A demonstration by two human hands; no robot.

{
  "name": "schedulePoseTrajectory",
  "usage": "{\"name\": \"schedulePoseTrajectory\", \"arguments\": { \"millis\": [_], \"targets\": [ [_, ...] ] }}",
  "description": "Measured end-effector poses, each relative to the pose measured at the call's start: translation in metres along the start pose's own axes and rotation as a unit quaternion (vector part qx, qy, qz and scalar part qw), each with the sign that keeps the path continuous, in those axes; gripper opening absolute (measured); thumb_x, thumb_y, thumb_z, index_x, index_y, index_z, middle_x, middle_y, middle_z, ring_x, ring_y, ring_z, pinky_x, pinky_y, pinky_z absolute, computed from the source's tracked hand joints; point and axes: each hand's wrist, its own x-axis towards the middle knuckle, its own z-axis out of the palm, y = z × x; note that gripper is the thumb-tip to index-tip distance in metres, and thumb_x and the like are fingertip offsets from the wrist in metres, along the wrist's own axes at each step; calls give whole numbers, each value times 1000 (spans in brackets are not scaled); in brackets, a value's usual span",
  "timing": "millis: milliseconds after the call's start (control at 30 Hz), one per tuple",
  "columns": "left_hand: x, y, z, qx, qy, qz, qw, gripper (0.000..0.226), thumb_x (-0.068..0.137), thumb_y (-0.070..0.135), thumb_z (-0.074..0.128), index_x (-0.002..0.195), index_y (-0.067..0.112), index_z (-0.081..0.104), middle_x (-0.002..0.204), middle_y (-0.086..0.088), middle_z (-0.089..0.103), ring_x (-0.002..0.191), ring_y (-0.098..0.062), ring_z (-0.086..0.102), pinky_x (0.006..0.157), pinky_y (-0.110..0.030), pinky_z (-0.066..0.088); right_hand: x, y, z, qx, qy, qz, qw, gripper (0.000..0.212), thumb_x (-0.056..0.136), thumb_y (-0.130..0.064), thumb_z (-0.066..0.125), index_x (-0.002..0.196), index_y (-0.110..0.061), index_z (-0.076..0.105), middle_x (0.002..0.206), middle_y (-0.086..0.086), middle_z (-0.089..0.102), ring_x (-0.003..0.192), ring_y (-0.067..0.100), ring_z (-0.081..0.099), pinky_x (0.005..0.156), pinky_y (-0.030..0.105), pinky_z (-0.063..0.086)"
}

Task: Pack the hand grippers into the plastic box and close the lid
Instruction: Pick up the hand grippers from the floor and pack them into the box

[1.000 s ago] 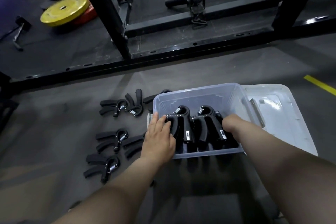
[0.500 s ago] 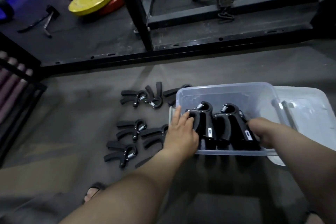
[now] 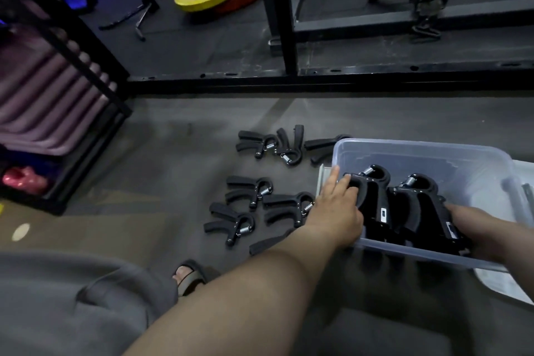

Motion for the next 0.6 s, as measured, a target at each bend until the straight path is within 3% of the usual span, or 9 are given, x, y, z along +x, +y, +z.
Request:
{"name": "schedulePoseTrajectory", "arguments": {
  "millis": [100,200,367,433,500,600],
  "targets": [
    [-8,-8,-1,-33,24,8,999,47,93,14,41,140,7,43,162,-2,16,150,-16,-6,119,-39,13,-14,-12,7,-20,33,-13,999,29,91,-42,54,91,-14,60,86,13,59,79,30,55,72,35,41],
    [-16,-23,0,-39,43,38,998,51,94,16,39,144,9,40,162,0,18,150,-16,2,120,-39,17,-12,-27,13,-66,91,-58,992,15,92,-23,57,96,-8,61,99,12,58,92,29,51,78,37,37],
    [-26,-50,2,30,65,76,995,57,96,36,28,149,18,35,161,3,19,149,-21,12,121,-37,13,-13,-57,39,-192,170,-148,955,26,92,-19,47,102,-1,63,109,24,63,97,37,58,85,40,46],
    [-29,-58,0,48,70,89,992,59,97,41,25,151,18,30,161,1,19,149,-22,13,122,-35,10,-11,-66,57,-249,176,-169,937,37,93,-19,46,123,-1,58,126,24,58,114,39,54,95,40,42],
    [-32,-63,-3,33,63,60,996,59,100,40,26,154,16,23,162,0,16,150,-19,10,122,-33,7,-11,-71,74,-327,192,-183,907,49,93,-24,46,139,-5,48,141,22,47,130,39,43,109,44,35],
    [-36,-77,-7,-26,49,-45,997,57,103,35,29,155,15,18,163,1,9,150,-15,5,122,-31,4,-16,-73,103,-393,197,-242,865,47,92,-28,45,134,-7,49,140,23,44,133,38,37,112,46,31]
  ]
}}
